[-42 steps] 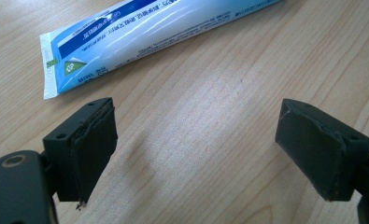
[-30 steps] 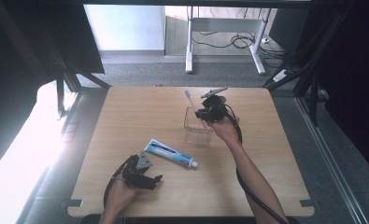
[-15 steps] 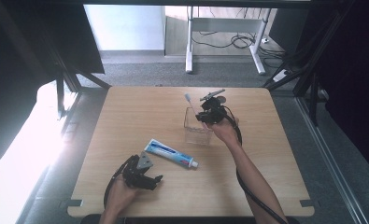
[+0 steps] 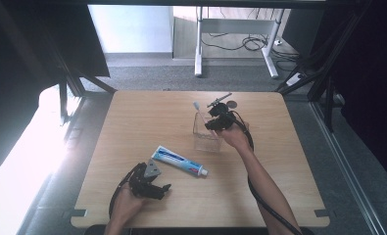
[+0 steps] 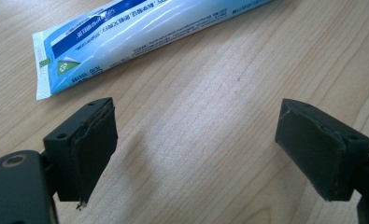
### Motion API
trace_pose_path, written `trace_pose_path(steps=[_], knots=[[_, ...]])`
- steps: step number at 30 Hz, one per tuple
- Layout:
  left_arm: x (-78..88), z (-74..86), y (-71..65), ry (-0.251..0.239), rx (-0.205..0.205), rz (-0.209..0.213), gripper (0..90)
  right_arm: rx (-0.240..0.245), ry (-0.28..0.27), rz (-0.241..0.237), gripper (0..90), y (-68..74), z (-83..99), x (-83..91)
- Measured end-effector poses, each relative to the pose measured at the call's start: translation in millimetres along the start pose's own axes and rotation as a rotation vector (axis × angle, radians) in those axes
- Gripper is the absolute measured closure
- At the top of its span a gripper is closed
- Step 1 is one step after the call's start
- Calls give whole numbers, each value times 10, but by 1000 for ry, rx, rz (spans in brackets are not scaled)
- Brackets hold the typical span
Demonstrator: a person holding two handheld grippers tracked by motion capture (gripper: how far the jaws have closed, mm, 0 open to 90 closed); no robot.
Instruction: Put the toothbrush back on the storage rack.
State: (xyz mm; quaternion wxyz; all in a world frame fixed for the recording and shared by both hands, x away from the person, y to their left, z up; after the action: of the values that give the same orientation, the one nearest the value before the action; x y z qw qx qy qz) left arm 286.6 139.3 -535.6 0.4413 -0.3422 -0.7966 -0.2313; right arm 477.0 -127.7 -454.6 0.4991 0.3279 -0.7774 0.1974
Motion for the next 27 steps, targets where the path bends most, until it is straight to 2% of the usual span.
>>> trace_pose_path(steps=[16,27], knots=[[-5,-3,-7,1,0,1,133,-3,92,-4,783,-31,25,-85],[-5,-4,-12,1,-1,0,134,8,82,-16,751,-14,30,-69]])
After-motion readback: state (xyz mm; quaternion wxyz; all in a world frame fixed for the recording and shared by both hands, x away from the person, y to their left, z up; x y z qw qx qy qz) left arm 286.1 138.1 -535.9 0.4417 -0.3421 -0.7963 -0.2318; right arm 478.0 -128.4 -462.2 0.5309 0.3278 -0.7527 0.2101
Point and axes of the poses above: each handheld gripper's, and its own axes: x roughly backward along the jaws, z roughly out of its underside, y roughly to its left, the point moved 1 cm from there along -x, roughly forward along the jaws, and after that the axes turned 11 degrees about y, right-handed, at the moved point
